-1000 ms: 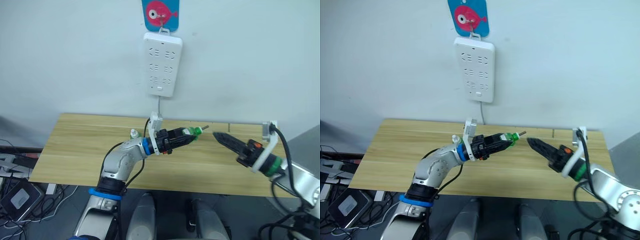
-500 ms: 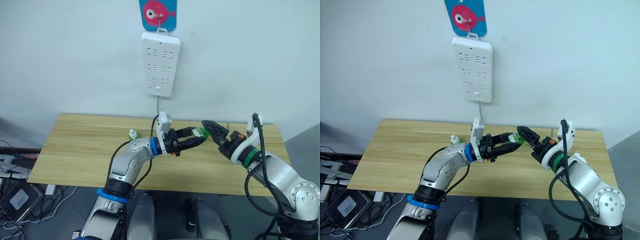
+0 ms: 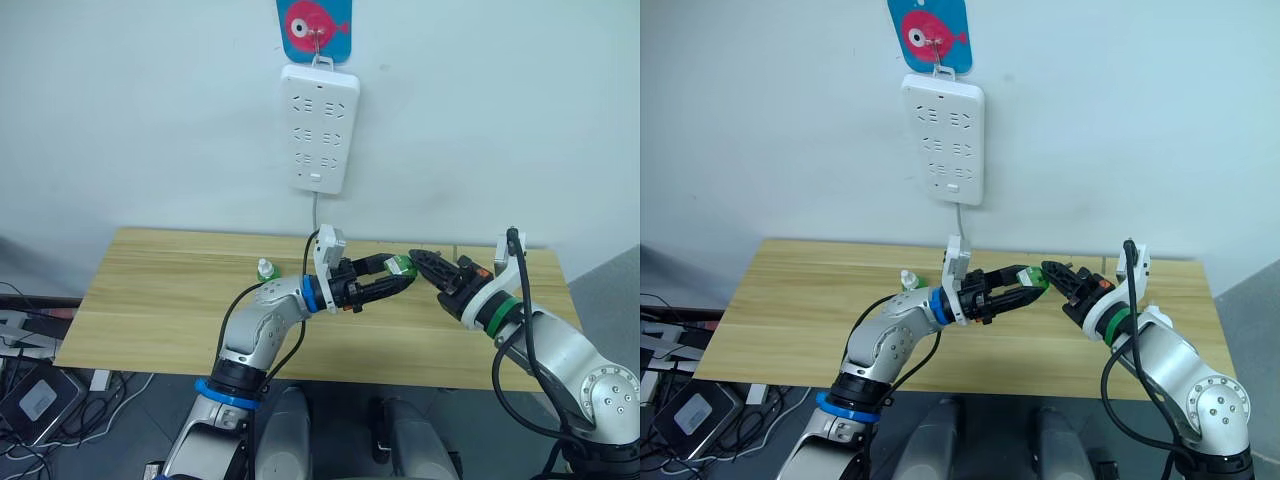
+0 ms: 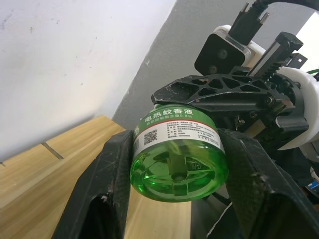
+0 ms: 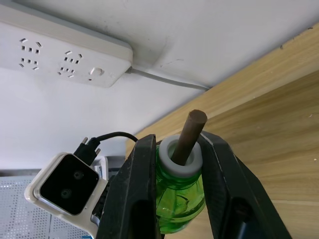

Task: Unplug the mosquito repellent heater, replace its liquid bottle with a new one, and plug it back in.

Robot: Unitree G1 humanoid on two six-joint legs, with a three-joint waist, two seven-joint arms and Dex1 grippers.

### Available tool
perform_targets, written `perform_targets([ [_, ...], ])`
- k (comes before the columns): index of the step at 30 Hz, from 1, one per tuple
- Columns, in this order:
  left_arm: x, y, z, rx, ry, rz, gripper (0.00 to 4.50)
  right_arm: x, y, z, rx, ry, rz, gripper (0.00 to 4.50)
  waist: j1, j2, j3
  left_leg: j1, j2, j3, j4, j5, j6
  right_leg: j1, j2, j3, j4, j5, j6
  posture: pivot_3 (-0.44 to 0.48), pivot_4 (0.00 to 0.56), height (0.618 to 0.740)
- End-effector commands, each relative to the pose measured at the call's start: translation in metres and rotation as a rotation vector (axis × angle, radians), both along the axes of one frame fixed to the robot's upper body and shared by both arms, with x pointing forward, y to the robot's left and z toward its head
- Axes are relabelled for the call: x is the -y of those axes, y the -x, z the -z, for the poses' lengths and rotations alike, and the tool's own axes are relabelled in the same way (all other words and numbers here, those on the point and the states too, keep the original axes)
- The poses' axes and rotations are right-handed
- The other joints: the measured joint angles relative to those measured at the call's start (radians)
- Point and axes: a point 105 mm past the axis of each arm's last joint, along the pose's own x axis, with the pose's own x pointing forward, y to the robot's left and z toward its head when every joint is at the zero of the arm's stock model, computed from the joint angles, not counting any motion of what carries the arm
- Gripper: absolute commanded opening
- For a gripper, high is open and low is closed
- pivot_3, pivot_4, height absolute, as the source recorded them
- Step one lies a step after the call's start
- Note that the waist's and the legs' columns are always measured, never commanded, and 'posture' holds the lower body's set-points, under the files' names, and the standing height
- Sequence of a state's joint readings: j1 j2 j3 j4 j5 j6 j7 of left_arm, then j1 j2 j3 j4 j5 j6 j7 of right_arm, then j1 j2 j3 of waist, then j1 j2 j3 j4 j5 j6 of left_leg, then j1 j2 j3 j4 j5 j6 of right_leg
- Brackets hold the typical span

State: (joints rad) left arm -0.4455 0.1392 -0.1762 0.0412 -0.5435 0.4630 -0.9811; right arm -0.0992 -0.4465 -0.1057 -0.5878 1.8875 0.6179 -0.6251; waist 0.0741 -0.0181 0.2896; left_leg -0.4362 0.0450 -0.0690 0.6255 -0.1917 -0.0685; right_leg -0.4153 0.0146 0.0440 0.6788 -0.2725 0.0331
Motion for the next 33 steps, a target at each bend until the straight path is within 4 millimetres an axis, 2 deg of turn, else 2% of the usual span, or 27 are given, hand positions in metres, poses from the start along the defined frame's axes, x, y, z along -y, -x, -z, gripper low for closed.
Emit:
perform_targets([
  [1, -0.002, 0.007, -0.009, 0.075, -0.038, 0.048, 4.11, 0.017, -0.004, 0.005, 0.038, 0.101, 0.066, 0.85, 0.000, 0.000, 0.000, 0.000, 0.000, 0.000, 0.000, 0.000, 0.000, 0.000, 0.000, 0.000, 0.000, 0.000, 0.000, 0.246, 0.274, 0.740],
  [2, -0.004, 0.009, -0.005, 0.118, -0.086, 0.052, 4.45, 0.026, -0.007, 0.016, 0.050, 0.224, 0.093, 0.85, 0.001, 0.000, 0.000, 0.000, 0.000, 0.000, 0.000, 0.000, 0.000, 0.000, 0.000, 0.000, 0.000, 0.000, -0.001, 0.246, 0.274, 0.740],
  [5, -0.009, 0.018, 0.010, 0.197, -0.210, 0.102, 4.50, 0.047, -0.017, 0.042, 0.137, 0.607, 0.124, 0.85, 0.003, 0.000, 0.000, 0.000, 0.000, 0.000, -0.001, 0.000, 0.000, 0.000, 0.000, 0.000, 0.000, -0.001, -0.002, 0.258, 0.277, 0.740],
  [8, -0.009, 0.021, 0.023, 0.269, -0.291, 0.111, 4.50, 0.063, -0.033, 0.056, 0.275, 0.913, 0.170, 0.85, 0.004, 0.000, 0.000, 0.000, 0.000, 0.001, -0.001, 0.000, 0.000, -0.002, 0.000, 0.000, 0.000, -0.001, -0.002, 0.271, 0.277, 0.740],
  [10, -0.004, 0.020, 0.023, 0.308, -0.285, 0.081, 4.50, 0.065, -0.042, 0.062, 0.370, 1.023, 0.181, 0.85, 0.006, 0.000, 0.000, 0.000, 0.000, 0.001, -0.002, 0.000, 0.000, -0.003, 0.000, 0.000, 0.000, -0.001, -0.002, 0.275, 0.276, 0.740],
  [16, 0.005, 0.019, 0.035, 0.433, -0.309, 0.031, 4.50, 0.067, -0.057, 0.081, 0.524, 1.193, 0.242, 0.85, 0.007, 0.000, 0.000, -0.002, 0.000, 0.002, -0.002, 0.000, 0.000, -0.005, 0.000, 0.001, 0.000, -0.001, -0.002, 0.287, 0.268, 0.740],
  [20, 0.006, 0.014, 0.038, 0.449, -0.309, -0.020, 4.50, 0.075, -0.061, 0.100, 0.520, 1.221, 0.282, 0.85, 0.009, 0.000, 0.000, -0.002, 0.000, 0.002, -0.002, 0.000, 0.000, -0.005, 0.000, 0.001, 0.001, -0.001, -0.002, 0.307, 0.264, 0.740],
  [27, 0.008, -0.008, 0.031, 0.480, -0.276, -0.183, 4.50, 0.081, -0.065, 0.123, 0.480, 1.232, 0.326, 0.85, 0.015, 0.000, 0.000, -0.001, 0.000, 0.003, -0.001, 0.000, 0.000, -0.004, 0.000, 0.002, 0.002, -0.001, -0.001, 0.309, 0.259, 0.740],
  [32, 0.009, -0.006, 0.037, 0.482, -0.278, -0.185, 4.50, 0.082, -0.064, 0.130, 0.460, 1.221, 0.346, 0.85, 0.016, 0.000, 0.000, 0.000, 0.000, 0.003, -0.002, 0.000, 0.000, -0.004, 0.000, 0.002, 0.002, -0.001, -0.001, 0.303, 0.259, 0.740],
  [33, 0.009, -0.004, 0.038, 0.480, -0.277, -0.179, 4.50, 0.082, -0.063, 0.129, 0.464, 1.216, 0.346, 1.20, 0.016, 0.000, 0.000, 0.000, 0.000, 0.003, -0.002, 0.000, 0.000, -0.004, 0.000, 0.002, 0.002, -0.001, -0.001, 0.297, 0.260, 0.740],
])
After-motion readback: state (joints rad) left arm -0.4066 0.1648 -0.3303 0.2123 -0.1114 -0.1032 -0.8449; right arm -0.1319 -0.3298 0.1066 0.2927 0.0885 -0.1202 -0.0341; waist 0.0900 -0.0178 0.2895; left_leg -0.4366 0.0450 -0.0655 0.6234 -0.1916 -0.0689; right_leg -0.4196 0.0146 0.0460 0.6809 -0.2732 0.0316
